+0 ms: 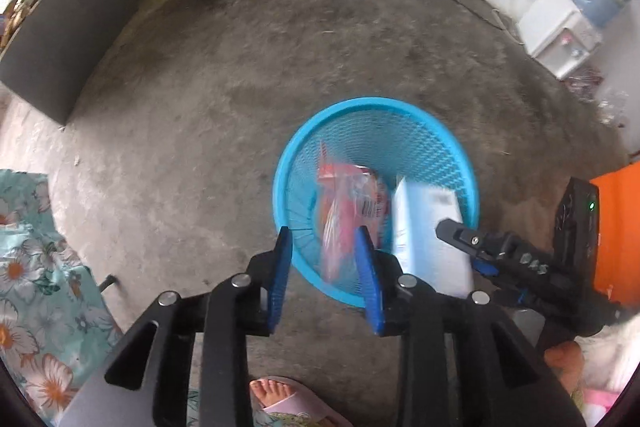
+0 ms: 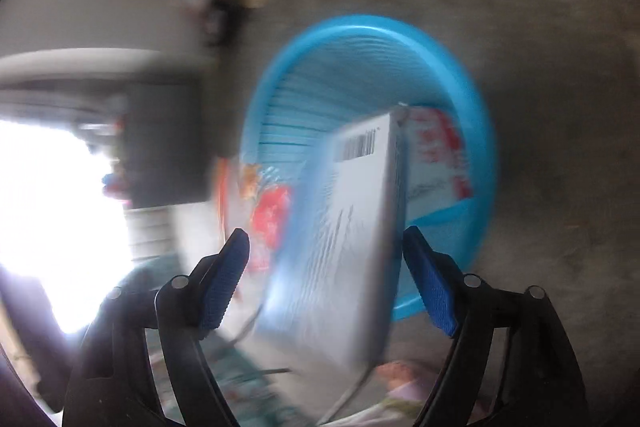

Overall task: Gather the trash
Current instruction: 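Open both tools over the blue basket to drop the box and zip bag, then move the right tool back over the trash on the bed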

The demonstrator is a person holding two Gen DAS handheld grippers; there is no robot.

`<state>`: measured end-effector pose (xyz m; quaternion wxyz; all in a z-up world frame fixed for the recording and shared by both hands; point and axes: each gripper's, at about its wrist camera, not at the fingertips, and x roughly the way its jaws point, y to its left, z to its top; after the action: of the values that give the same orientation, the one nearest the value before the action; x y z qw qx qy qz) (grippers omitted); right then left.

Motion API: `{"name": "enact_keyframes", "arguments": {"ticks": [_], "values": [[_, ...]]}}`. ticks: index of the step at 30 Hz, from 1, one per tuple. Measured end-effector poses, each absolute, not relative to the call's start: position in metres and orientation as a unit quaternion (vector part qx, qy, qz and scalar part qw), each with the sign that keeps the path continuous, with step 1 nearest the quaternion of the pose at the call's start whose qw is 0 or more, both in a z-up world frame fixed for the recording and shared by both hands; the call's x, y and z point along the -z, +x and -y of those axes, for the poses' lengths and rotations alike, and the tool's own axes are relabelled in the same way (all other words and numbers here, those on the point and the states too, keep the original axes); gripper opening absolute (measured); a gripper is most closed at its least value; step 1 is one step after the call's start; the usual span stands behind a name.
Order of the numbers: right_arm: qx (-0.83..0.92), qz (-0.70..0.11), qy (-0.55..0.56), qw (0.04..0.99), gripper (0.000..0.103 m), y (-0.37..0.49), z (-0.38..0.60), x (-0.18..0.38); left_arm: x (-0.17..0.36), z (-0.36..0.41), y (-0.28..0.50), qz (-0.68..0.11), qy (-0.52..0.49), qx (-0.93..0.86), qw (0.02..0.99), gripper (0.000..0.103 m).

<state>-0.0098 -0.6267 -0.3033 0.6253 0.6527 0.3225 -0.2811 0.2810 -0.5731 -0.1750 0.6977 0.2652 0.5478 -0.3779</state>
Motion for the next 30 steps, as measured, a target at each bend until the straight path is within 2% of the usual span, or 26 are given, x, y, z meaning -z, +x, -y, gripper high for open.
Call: {"name": "enact_keyframes", "arguments": {"ticks": [4, 8, 15, 22, 30], "values": [[0.29, -0.304, 0.654, 0.629, 0.077, -0.023, 0.616, 0.297, 0.153, 0.564, 0.275, -0.515, 0.274, 0.397, 0.708, 0.042], [0.304, -0.287, 0.64, 0.644, 0.078, -0.033, 0.604, 0.275, 0.115, 0.554, 0.263, -0.478, 0.275, 0.421, 0.72, 0.046], [0.275, -0.27, 0.577, 0.72, 0.077, -0.014, 0.584, 0.197, 0.018, 0.48, 0.246, -0.456, 0.199, 0.455, 0.739, 0.054], [0.188, -0.293, 0.49, 0.799, 0.077, 0.027, 0.527, 0.113, -0.067, 0.321, 0.224, -0.403, 0.094, 0.437, 0.799, 0.067], [0.051, -0.313, 0.444, 0.838, 0.078, 0.072, 0.452, 0.057, -0.086, 0.101, 0.191, -0.357, -0.011, 0.284, 0.89, 0.069]]}}
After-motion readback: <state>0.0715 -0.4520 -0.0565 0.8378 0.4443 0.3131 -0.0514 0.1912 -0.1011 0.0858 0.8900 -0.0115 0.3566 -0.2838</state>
